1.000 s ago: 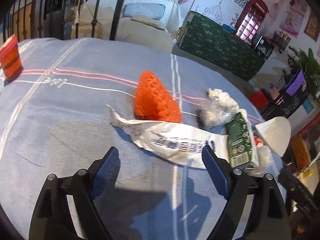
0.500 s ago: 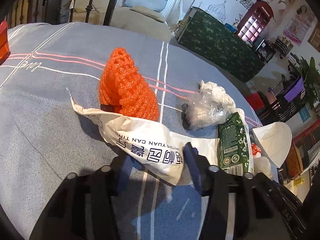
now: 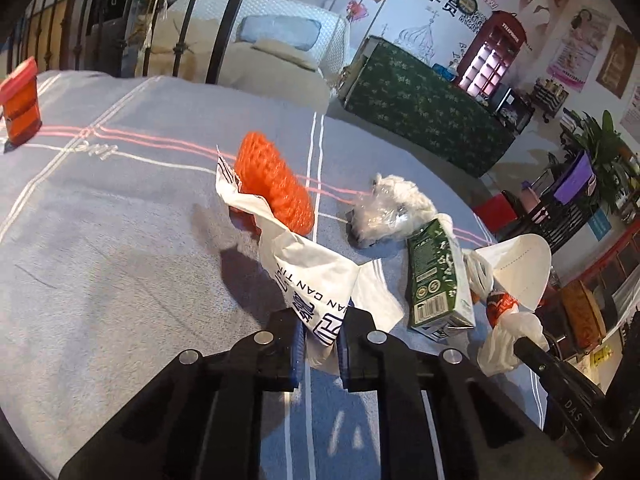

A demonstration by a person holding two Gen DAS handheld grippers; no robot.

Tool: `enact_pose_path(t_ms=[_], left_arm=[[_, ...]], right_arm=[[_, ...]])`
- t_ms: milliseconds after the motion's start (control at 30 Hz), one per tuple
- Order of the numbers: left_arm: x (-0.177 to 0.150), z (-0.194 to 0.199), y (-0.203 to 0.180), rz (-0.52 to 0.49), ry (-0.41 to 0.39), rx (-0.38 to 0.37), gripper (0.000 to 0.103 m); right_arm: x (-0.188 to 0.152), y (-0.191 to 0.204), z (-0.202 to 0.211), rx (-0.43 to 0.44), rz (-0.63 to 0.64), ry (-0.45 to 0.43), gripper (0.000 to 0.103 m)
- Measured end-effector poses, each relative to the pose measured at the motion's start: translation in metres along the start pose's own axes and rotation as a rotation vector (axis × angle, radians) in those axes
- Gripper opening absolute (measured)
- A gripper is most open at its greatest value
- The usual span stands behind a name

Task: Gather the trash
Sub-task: 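Carry the paper bag and plastic bag with both tools over the wastebasket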

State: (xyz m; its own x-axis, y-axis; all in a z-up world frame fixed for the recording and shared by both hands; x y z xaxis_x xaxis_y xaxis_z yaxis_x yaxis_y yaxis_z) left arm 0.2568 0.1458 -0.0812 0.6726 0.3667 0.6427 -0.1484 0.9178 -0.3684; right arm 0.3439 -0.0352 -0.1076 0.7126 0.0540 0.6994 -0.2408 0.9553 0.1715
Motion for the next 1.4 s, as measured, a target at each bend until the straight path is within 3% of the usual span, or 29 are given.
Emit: enact_pose_path(t_ms=[367,700,1400], left_arm=[[0.004,0.037,-0.039,-0.030,-0.090,-0.046,0.013],[0.000,0.049,-0.090,-0.124,-0.135,-0.130,0.013],[-0.068,0.018,-0.245,-0.389,-0.020,-0.405,0.013]], right_arm=[[-0.013,-0.001,0.061,0.008,0.004,-0.081,0.006],[-0.025,-0.032,0.105,-0.046,-0.044,-0.148,0.006],[-0.071,-0.164,0.181,-0.326,-0.251,-0.206,0.006]])
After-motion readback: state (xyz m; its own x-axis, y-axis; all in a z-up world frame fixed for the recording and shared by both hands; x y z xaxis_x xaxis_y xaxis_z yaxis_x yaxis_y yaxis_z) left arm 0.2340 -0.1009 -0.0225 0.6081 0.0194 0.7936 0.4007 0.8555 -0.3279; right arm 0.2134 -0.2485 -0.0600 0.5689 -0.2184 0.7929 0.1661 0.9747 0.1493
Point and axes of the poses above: each gripper's, at about its wrist camera, not at the fingertips, and z roughly against the way its jaws point, y to its left, x to its top, the point moved 5 cm from there along -z, roughly the way its jaws point
